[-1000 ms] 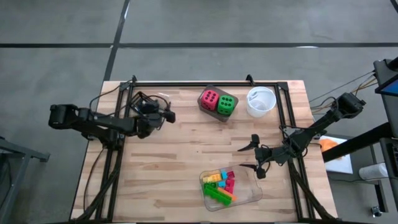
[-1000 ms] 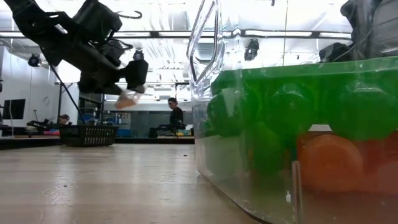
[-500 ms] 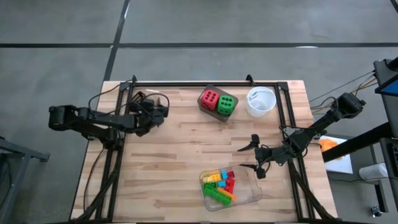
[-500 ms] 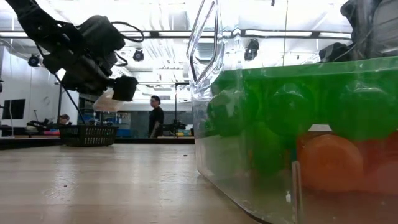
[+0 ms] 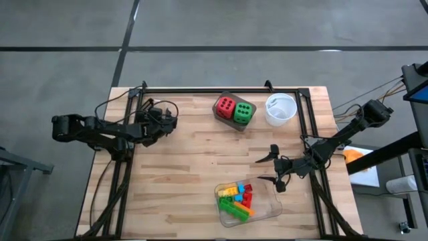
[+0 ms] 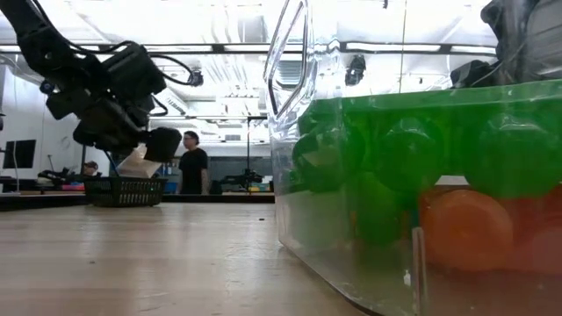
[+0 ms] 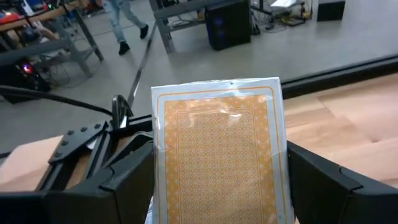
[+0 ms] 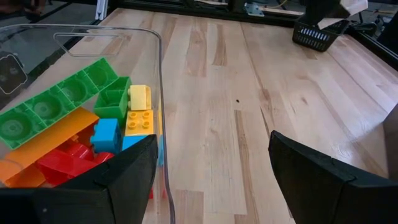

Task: Pick & Place Toys
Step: Put the yellow deck of cards into the top left black bin, then return to Home Position

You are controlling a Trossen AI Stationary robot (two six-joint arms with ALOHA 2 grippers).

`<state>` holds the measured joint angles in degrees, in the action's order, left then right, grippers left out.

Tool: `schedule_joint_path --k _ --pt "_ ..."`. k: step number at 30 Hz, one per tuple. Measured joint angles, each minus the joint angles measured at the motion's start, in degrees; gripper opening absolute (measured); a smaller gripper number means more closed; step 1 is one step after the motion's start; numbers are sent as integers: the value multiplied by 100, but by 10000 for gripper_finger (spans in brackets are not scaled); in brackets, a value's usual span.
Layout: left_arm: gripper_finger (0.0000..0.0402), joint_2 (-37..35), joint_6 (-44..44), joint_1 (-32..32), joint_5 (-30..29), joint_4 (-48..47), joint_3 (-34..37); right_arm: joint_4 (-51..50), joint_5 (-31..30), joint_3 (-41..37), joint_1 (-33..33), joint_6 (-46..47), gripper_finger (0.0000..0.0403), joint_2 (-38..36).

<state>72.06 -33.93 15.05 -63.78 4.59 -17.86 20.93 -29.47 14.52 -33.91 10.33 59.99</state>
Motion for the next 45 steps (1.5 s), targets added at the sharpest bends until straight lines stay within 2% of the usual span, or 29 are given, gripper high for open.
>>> schedule_joint_path --k 4,9,11,17,23,30,38,42,45 --pt "298 6 -83 20 56 -44 145 0 0 0 0 0 301 0" --pt "376 4 -64 64 43 -18 130 0 0 0 0 0 301 0" --pt "388 4 -64 91 39 7 132 0 0 0 0 0 301 0" --pt "361 4 -61 96 57 26 132 0 0 0 0 0 301 0" --pt "348 4 30 94 449 32 -24 2 0 0 0 0 301 0" --pt "347 4 940 -183 1670 190 -697 109 0 0 -1 -112 301 0" --pt "348 -1 2752 -1342 3107 1860 -1043 1167 47 -115 -22 -670 301 0" --pt "348 -32 2949 -1811 3647 2179 -1039 2167 245 -419 -22 -947 301 -1" --pt "348 -85 2922 -1986 4326 2147 -1019 2454 260 -635 -22 -1057 301 -102"
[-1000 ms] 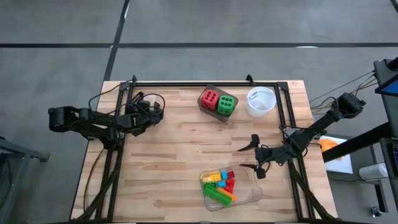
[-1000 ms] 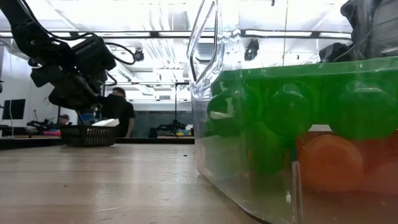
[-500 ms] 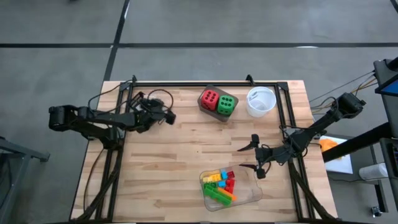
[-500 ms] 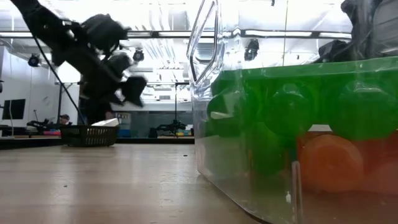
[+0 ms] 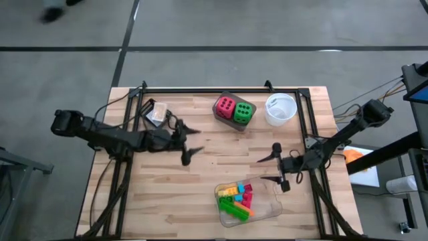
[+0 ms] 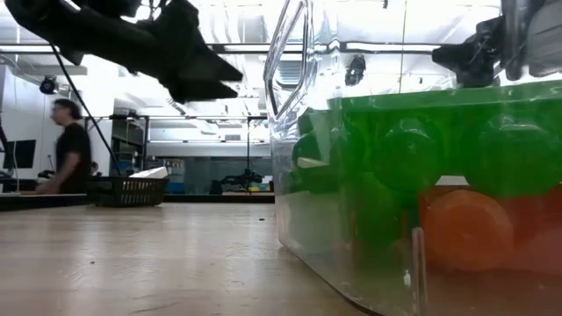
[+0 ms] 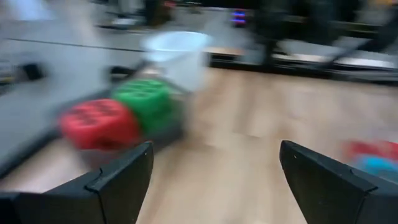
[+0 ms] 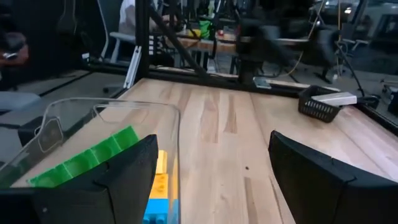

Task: Pick & Place Toys
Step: Return to Home Position

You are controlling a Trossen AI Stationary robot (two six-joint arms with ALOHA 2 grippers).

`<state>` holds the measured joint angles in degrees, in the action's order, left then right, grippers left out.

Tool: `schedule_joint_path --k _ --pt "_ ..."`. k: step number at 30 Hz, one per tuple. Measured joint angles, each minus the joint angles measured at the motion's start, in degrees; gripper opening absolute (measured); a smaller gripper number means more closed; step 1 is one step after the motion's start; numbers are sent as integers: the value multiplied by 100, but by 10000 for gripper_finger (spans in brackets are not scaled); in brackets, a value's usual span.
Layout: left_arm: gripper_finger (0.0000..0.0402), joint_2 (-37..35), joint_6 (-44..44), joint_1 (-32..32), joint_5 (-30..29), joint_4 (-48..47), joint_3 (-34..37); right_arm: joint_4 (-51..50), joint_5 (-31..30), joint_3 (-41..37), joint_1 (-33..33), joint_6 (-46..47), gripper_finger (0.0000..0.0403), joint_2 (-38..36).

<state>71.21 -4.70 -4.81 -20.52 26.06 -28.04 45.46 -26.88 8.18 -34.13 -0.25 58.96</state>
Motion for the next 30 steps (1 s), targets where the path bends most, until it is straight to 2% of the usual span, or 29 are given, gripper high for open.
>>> schedule_joint_path --k 2,4,8,12,15,18,23,27,30 --pt "348 -41 -20 -72 651 -10 21 38 -2 -106 2 -10 301 -154" --pt "348 -106 -20 -110 1061 20 19 30 -4 -198 2 -36 301 -347" --pt "348 -267 -255 -108 1260 -59 21 16 -29 -246 2 -114 301 -795" --pt "348 -281 -286 -110 1280 -99 21 -32 -275 -260 3 -311 301 -1208" --pt "348 -279 -675 -143 1320 -332 21 -76 -587 -272 18 -597 301 -1440" --pt "348 -279 -345 -229 1876 -456 21 -398 -983 -273 5 -213 301 -1685" --pt "348 -374 193 -281 2730 -349 41 -831 -845 -289 -10 -134 301 -2157" --pt "348 -608 438 -276 3165 486 533 -1314 -410 -290 -15 -85 301 -2720" --pt "348 -898 445 -267 3175 1448 1189 -2007 -278 -290 -13 48 301 -3319"
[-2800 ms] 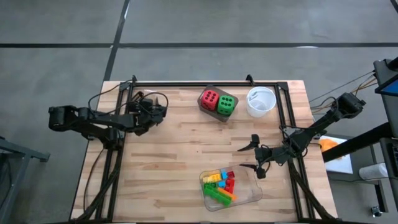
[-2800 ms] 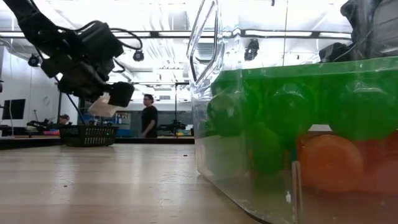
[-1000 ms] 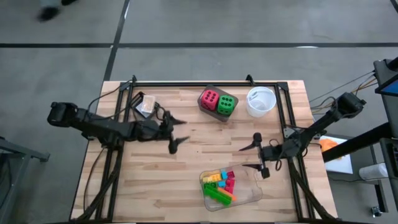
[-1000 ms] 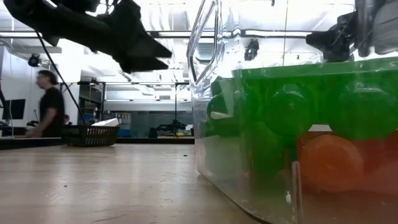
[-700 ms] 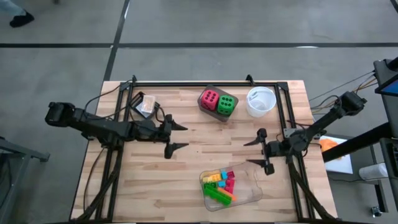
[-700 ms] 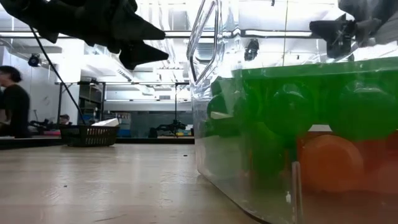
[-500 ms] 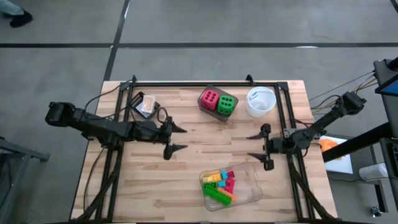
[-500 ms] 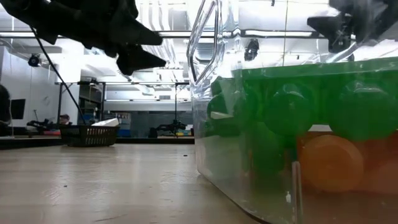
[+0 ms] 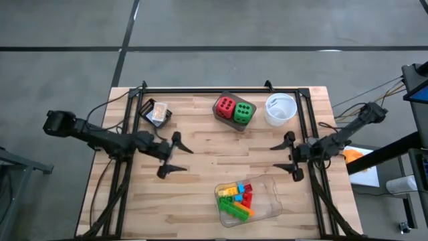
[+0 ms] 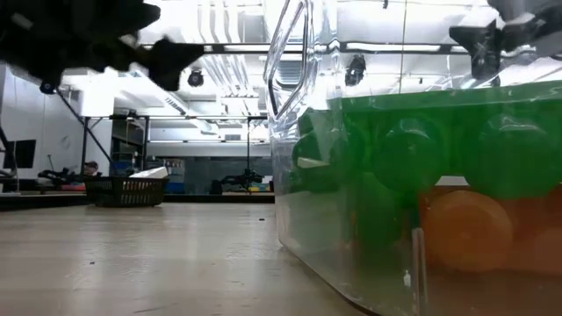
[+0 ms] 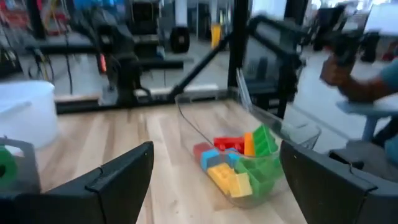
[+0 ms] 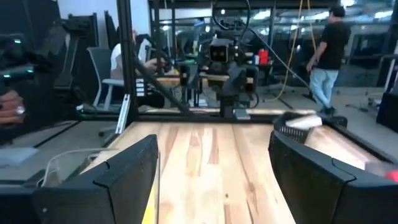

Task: Pick & Place Toys
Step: Return to Home Position

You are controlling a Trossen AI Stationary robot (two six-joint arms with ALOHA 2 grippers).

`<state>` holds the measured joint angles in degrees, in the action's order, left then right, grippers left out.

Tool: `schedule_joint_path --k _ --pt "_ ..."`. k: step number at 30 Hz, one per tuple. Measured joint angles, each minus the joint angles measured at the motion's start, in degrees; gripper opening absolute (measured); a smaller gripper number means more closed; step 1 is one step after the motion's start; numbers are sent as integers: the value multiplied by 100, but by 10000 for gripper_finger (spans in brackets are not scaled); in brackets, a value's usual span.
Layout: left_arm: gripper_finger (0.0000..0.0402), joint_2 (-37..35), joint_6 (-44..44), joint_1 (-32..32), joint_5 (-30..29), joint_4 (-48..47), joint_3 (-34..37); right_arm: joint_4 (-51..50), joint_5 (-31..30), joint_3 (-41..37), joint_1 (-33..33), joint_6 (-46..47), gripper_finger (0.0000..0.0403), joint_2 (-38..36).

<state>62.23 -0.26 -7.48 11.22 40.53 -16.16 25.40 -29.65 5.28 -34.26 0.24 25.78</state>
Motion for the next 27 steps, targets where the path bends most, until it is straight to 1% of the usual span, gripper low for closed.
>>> schedule_joint_path --k 3,7,8,9,11,14,18,20,23,27 --pt "348 -380 -118 8 2 689 669 -934 16 0 0 199 301 -716" --pt "348 -1151 -214 13 47 1075 1407 -1898 128 0 0 264 301 -1707" --pt "348 -1381 -215 13 93 1092 1560 -2117 139 0 0 270 301 -1950" --pt "348 -1603 -212 19 159 916 1596 -2351 142 0 0 275 301 -2206" --pt "348 -2175 -207 52 256 280 1597 -2825 137 -3 0 292 301 -2573" --pt "348 -2790 -163 56 290 -368 1597 -3155 22 11 -2 400 301 -2562" --pt "348 -3487 -119 66 287 -1131 1597 -3470 -295 -68 0 542 301 -2574" --pt "348 -3798 -103 69 175 -1559 1597 -3628 -490 -70 1 657 301 -2518" --pt "348 -4246 59 69 112 -1807 1597 -4025 -664 13 2 856 301 -2570" --pt "348 -4885 182 67 50 -2292 1597 -4306 -677 137 4 883 301 -2563"
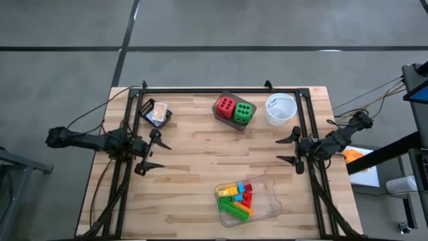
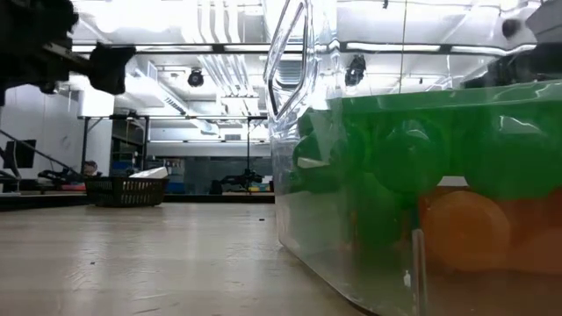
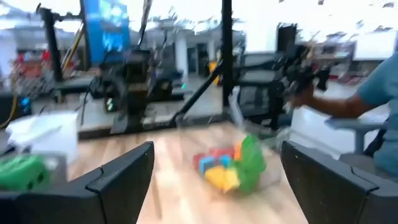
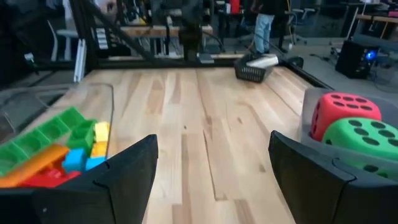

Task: Pick & Place Toys
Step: Return to Home Position

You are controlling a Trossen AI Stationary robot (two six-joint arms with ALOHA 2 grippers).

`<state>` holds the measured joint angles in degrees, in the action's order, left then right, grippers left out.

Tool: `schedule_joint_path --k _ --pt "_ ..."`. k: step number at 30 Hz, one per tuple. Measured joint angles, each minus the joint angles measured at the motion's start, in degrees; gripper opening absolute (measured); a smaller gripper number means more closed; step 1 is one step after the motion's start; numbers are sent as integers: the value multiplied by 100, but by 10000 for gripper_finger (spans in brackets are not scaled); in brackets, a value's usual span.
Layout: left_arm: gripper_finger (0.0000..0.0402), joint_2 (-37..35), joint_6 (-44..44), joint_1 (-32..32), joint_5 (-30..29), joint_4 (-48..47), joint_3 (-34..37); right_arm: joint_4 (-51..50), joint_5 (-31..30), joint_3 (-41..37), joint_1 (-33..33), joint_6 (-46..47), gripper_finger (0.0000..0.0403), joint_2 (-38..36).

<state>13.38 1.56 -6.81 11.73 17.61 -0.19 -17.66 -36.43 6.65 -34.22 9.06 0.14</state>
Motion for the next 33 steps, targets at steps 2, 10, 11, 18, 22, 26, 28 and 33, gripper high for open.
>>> schedule_joint_path --k 2,10,11,18,22,26,28,33 --pt "348 -376 -4 0 -208 -577 0 -2 -55 38 -4 5 301 -4" --pt "348 -1334 -59 -7 -555 -1779 -72 -510 -450 12 -3 472 301 6" --pt "348 -1321 -62 -13 -561 -1874 -98 -512 -473 12 -2 471 301 -2" --pt "348 -1330 -182 -13 -686 -1994 -140 -553 -1013 16 -4 417 301 1" --pt "348 -1321 -394 -13 -688 -2002 -141 -562 -1179 16 -2 382 301 0" --pt "348 -1315 -439 -13 -687 -1998 -140 -561 -1167 16 -2 382 301 1" --pt "348 -1315 -439 -13 -687 -1996 -140 -558 -1166 16 -3 382 301 0" --pt "348 -1315 -457 -13 -687 -1994 -140 -554 -1156 20 -4 382 301 0"
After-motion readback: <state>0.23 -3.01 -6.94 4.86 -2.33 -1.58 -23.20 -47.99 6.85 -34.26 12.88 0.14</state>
